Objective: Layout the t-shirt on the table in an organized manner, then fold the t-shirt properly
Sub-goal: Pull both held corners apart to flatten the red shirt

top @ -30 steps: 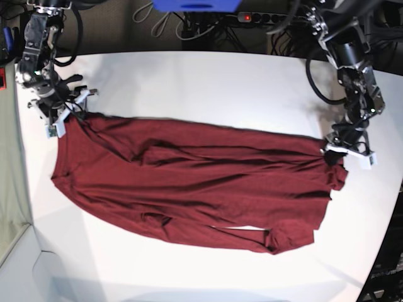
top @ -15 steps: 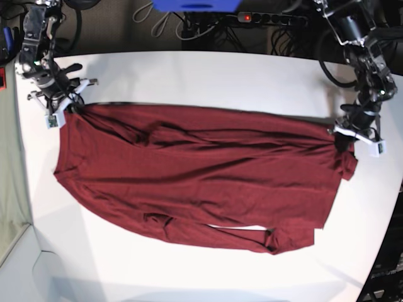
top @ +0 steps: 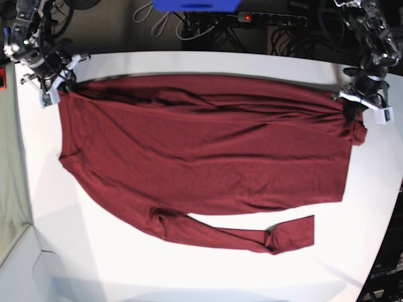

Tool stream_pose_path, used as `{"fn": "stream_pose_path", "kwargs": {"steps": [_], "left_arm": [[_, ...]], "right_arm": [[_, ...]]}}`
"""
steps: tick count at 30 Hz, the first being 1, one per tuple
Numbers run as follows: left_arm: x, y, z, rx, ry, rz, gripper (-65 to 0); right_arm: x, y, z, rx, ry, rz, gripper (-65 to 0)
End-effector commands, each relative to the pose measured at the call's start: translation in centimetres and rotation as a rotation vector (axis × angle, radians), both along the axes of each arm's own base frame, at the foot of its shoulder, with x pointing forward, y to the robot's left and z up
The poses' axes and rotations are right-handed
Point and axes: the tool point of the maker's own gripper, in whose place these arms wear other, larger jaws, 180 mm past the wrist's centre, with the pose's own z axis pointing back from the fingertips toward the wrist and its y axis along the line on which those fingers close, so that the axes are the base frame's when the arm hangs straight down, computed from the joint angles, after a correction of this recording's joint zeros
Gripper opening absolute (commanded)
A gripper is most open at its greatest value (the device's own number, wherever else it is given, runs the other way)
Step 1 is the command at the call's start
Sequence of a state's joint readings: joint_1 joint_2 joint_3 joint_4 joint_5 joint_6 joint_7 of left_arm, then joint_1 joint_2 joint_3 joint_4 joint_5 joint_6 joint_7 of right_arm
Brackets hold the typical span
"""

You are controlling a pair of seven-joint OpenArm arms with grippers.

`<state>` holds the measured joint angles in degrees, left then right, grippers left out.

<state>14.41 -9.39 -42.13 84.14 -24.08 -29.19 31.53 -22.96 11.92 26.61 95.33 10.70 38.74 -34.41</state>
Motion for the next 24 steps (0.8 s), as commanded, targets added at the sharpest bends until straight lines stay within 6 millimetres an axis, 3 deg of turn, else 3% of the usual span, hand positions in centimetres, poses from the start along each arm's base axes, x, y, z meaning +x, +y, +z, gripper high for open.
{"fn": "stream_pose_path", "kwargs": {"steps": [1, 8, 13, 18, 24], "left_arm": [[0.6, 0.6, 1.6, 0.023, -0.055, -0.001, -64.7], [-1.4, 0.2, 1.8, 0.053, -0.030, -0.021, -64.7], [-2.5, 0.2, 1.7, 0.067, -0.010, -0.029, -64.7], [-3.7, 2.7, 2.4, 0.094, -0.014, 0.040, -64.7], [-4.1, 3.3, 2.5, 0.101, -0.010, 0.055, -64.7]], "right_arm": [[0.0, 0.2, 0.6, 0.001, -0.024, 0.016, -59.3], [-2.2, 1.2, 0.4, 0.014, 0.004, 0.020, -59.3], [-2.8, 1.3, 0.5, 0.010, 0.009, 0.024, -59.3], [-3.0, 1.3, 0.4, 0.010, 0.015, 0.024, -59.2], [-3.0, 1.3, 0.4, 0.009, 0.015, 0.024, -59.2]]}}
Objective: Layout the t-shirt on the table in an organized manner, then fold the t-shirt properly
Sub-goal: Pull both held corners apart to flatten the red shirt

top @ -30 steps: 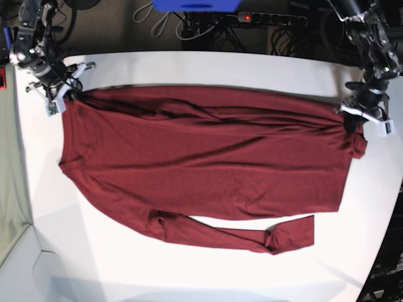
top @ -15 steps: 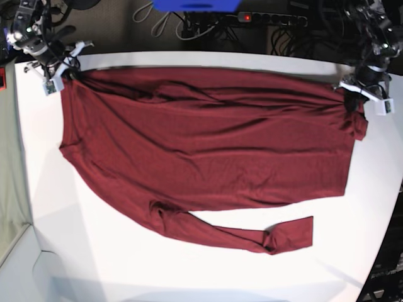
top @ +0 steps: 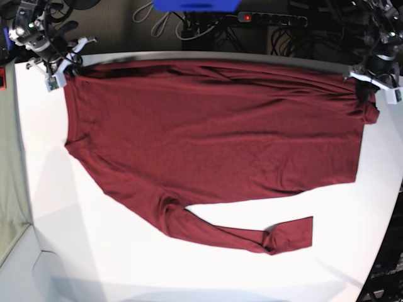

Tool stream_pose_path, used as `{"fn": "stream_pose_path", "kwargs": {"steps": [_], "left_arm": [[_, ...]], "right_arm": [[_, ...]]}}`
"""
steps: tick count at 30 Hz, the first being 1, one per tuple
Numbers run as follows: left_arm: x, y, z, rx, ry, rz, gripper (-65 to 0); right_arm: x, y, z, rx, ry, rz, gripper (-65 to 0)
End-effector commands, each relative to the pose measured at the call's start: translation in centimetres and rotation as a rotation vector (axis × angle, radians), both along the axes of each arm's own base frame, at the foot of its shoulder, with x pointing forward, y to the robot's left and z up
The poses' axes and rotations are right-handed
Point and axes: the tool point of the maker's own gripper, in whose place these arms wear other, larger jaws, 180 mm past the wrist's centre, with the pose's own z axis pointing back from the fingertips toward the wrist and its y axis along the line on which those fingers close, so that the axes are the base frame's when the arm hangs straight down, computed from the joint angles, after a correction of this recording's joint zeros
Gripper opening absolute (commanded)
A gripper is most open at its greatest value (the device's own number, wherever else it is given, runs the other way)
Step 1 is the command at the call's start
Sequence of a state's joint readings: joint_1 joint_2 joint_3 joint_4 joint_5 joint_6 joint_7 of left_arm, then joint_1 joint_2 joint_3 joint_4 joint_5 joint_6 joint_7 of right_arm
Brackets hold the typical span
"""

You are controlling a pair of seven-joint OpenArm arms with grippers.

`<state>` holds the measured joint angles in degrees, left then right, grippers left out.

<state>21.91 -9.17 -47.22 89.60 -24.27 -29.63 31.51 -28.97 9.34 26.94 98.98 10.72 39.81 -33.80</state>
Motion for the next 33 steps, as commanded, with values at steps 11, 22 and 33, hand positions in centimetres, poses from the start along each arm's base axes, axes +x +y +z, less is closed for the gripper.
{"fn": "stream_pose_path", "kwargs": {"steps": [11, 22, 33], "left_arm": [[0.7, 0.7, 1.2, 0.025, -0.043, 0.004, -64.5], [0.1, 0.6, -0.1, 0.002, 0.070, -0.007, -41.8], [-0.2, 3.1, 1.5, 0.023, 0.024, 0.074, -28.3]], "right_arm": [[0.3, -0.1, 0.6, -0.009, -0.017, 0.012, -59.0], [0.2, 0.0, 1.1, -0.014, -0.031, 0.018, -35.7], [0.8, 0.0, 4.0, -0.064, -0.094, 0.047, -35.3]]}}
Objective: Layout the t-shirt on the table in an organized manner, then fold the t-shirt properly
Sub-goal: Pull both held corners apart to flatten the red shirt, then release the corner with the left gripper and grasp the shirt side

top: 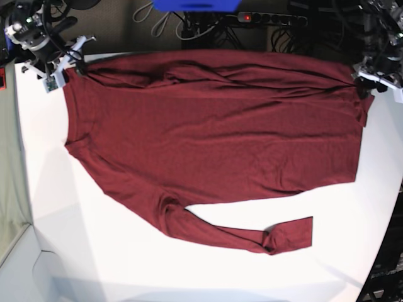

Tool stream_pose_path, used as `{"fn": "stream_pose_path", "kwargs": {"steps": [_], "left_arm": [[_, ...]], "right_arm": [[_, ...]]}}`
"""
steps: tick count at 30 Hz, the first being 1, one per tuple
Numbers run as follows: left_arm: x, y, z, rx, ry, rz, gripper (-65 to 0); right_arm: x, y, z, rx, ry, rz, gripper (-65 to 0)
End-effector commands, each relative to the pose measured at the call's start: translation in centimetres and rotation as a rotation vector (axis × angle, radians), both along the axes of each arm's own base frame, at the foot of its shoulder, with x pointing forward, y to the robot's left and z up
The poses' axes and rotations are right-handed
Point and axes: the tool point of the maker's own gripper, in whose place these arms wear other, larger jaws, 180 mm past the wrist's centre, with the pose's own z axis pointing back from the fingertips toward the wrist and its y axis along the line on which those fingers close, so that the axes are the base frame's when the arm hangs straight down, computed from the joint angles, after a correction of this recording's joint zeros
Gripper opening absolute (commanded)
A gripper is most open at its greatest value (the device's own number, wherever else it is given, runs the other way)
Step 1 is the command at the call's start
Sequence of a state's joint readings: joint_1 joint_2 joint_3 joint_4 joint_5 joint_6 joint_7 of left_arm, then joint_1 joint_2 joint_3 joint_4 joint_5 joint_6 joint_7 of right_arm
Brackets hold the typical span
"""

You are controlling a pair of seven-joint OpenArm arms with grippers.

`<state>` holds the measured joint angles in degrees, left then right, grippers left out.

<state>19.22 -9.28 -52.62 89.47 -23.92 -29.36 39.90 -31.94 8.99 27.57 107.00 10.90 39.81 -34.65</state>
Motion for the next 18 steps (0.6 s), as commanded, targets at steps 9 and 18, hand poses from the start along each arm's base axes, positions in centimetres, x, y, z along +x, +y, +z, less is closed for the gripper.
{"fn": "stream_pose_path", "kwargs": {"steps": [9, 18], "left_arm": [[2.7, 4.0, 5.1, 0.064, -0.181, 0.103, -20.0], [10.0, 4.2, 8.7, 0.001, -0.370, 0.135, -16.9]], "right_arm": [[2.9, -1.5, 2.6, -0.034, -0.112, -0.025, -35.2], [5.0, -1.8, 3.3, -0.068, -0.099, -0.029, -35.2]]}}
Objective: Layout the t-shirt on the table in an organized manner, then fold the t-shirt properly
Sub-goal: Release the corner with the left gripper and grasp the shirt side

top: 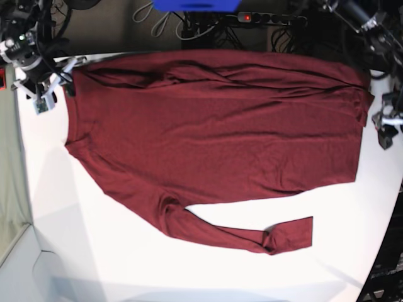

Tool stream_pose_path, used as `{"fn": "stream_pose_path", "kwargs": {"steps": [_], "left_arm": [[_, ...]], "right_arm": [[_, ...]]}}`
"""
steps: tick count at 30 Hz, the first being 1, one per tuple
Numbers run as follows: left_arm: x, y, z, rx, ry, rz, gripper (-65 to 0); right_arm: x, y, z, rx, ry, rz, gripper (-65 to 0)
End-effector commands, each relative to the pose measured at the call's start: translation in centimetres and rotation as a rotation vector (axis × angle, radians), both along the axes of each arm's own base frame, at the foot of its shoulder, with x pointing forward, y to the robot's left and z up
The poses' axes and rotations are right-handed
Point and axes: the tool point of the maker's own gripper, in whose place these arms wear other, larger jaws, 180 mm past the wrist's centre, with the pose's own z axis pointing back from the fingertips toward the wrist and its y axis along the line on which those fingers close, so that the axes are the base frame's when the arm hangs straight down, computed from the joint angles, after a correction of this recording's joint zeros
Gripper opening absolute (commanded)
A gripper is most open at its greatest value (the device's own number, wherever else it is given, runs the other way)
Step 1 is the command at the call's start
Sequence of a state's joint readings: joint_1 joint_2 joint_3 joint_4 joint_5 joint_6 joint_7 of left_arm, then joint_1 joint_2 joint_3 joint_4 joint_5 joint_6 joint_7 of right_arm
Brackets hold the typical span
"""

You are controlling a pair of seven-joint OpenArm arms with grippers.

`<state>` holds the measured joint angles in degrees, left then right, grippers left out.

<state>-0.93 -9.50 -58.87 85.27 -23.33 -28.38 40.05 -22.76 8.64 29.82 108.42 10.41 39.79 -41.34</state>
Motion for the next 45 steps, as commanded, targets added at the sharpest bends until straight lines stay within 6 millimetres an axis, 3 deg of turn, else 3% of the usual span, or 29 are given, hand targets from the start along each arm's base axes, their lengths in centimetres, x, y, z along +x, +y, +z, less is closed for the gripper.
{"fn": "stream_pose_path", "kwargs": {"steps": [1, 7, 14, 24, 30, 33, 38, 43, 45], "left_arm": [[1.3, 1.0, 2.1, 0.033, -0.061, 0.005, -16.9], [7.1, -0.3, 0.3, 0.038, 0.025, -0.085, -16.9], [11.2, -0.4, -2.6, -0.029, 0.026, -0.068, -16.9], [13.0, -3.1, -7.9, -0.103, 0.040, -0.079, -16.9], [13.3, -4.4, -8.9, -0.103, 0.040, -0.104, -18.0], [13.6, -5.5, -9.2, -0.077, 0.060, -0.153, -28.1], [13.8, -5.9, -9.1, -0.072, 0.053, -0.165, -49.0], [13.9, -5.9, -8.8, -0.068, 0.043, -0.168, -58.7], [14.3, -5.3, -7.6, -0.042, 0.019, -0.164, -62.8]], "right_arm": [[0.3, -0.1, 0.9, -0.009, -0.027, 0.012, -35.2], [0.6, -0.1, 1.1, -0.009, -0.038, 0.013, -35.2], [0.8, -0.3, 1.3, -0.014, -0.043, 0.010, -35.2], [0.9, -1.2, 1.7, -0.048, -0.040, 0.025, -35.2], [0.9, -1.3, 1.7, -0.051, -0.039, 0.026, -35.2], [1.0, -1.3, 1.7, -0.051, -0.042, 0.026, -35.2], [1.0, -1.3, 1.7, -0.051, -0.042, 0.026, -35.2], [1.0, -1.3, 1.7, -0.051, -0.042, 0.026, -35.2], [1.0, -1.3, 1.7, -0.051, -0.042, 0.026, -35.2]]}}
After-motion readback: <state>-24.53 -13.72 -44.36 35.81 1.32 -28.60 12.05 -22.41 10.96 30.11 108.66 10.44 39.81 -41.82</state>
